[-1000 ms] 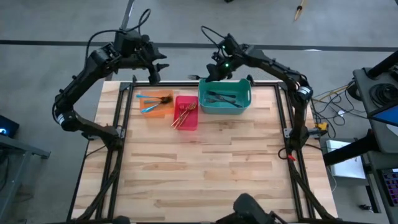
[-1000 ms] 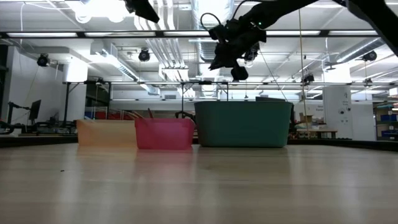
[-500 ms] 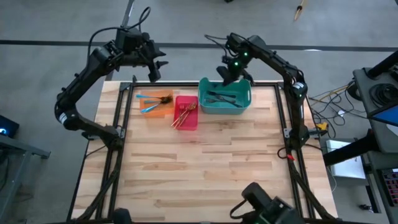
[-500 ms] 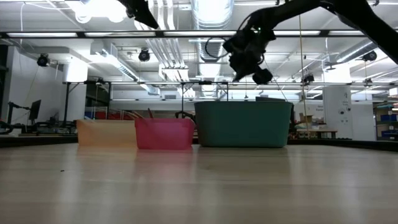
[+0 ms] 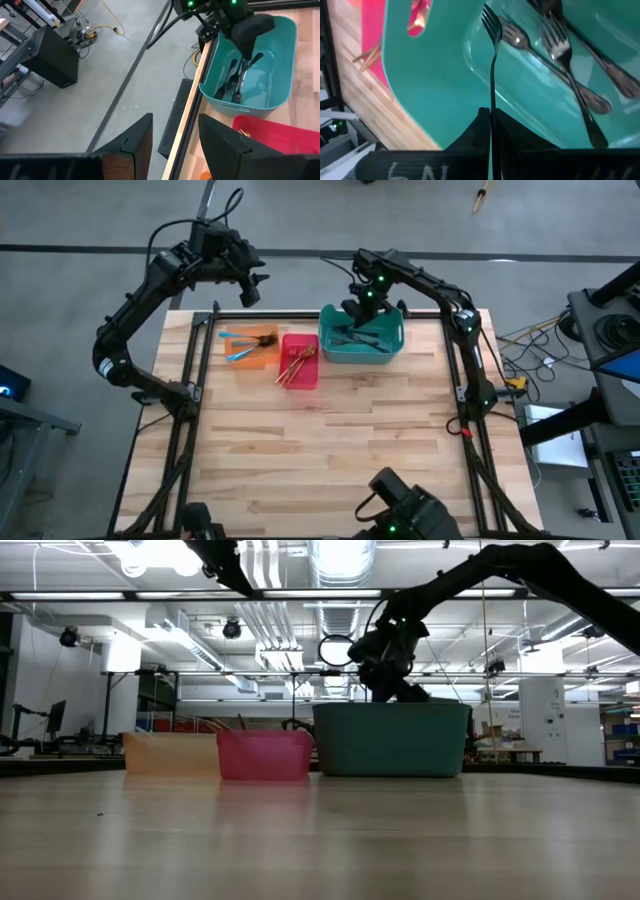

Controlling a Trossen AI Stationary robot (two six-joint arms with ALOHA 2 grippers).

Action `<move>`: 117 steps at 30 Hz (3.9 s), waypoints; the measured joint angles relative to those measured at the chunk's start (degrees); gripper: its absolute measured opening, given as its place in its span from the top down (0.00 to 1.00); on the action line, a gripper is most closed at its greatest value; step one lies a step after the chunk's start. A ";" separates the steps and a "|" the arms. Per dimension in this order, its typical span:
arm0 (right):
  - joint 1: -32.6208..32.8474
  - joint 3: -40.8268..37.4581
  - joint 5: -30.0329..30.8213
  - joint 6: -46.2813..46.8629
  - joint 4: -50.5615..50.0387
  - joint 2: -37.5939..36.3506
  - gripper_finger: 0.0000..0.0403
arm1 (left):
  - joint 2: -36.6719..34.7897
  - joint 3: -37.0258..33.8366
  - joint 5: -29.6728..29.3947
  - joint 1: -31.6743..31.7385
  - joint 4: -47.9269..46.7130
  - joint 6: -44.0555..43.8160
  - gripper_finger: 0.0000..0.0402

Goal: Sort silverware by color (type)
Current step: Put the black fork into the green bin, then return to Home Position

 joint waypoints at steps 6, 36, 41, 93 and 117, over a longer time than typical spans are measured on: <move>0.95 -0.03 2.91 1.08 1.88 1.72 0.98 | 0.98 0.00 0.00 0.00 0.15 0.00 0.65; 0.64 -0.07 7.55 1.01 -0.10 -0.11 0.80 | 2.41 -0.02 2.57 0.00 2.54 -3.00 0.65; -0.39 -0.07 9.80 -0.47 -2.09 -1.31 0.81 | 1.84 -0.02 5.38 0.02 2.27 -4.78 0.65; 16.86 -79.10 12.11 -7.93 80.93 -48.10 0.98 | -49.91 -80.53 21.35 -2.58 53.36 -52.68 1.00; 18.41 -82.52 12.75 -3.43 81.18 -60.11 0.98 | -43.25 -93.30 20.38 -2.59 52.02 -45.73 1.00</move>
